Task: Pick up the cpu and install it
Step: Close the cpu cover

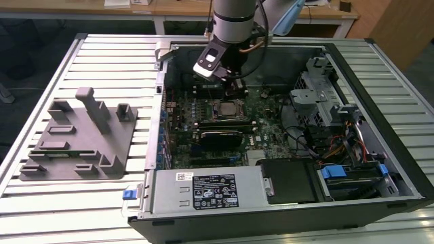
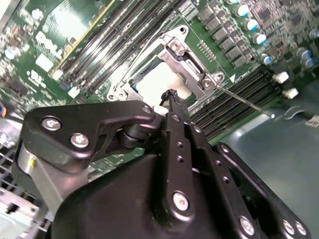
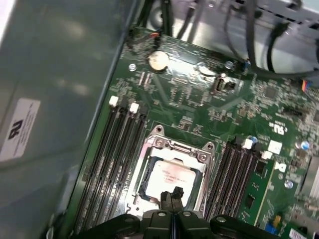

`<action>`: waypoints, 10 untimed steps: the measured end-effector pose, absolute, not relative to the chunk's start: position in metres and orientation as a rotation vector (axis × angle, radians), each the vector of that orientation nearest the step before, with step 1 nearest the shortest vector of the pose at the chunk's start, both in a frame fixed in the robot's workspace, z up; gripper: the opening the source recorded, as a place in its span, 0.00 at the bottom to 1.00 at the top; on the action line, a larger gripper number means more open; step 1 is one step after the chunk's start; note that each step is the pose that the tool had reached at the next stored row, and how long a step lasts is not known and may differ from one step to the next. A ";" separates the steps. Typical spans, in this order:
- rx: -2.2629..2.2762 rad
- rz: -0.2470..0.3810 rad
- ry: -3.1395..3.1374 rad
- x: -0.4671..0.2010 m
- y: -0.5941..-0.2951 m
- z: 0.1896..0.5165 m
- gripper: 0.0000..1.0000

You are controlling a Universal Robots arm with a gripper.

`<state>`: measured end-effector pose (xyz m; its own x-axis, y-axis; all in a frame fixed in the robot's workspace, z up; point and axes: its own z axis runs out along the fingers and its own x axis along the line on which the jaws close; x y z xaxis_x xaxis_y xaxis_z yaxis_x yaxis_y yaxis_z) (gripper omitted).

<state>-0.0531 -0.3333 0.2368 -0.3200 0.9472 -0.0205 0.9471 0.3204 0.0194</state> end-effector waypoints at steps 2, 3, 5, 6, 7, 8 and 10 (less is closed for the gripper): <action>1.769 0.006 2.562 -0.053 -0.333 0.237 0.11; 1.746 0.007 2.578 -0.053 -0.333 0.237 0.11; 1.699 0.006 2.608 -0.053 -0.333 0.236 0.11; 1.675 0.006 2.624 -0.053 -0.333 0.236 0.11; 1.651 0.006 2.639 -0.053 -0.333 0.236 0.11; 1.626 0.006 2.654 -0.053 -0.333 0.236 0.11; 1.578 0.006 2.683 -0.053 -0.333 0.236 0.11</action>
<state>-0.0532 -0.3333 0.2360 -0.4856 0.8738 -0.0236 0.8737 0.4861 0.0180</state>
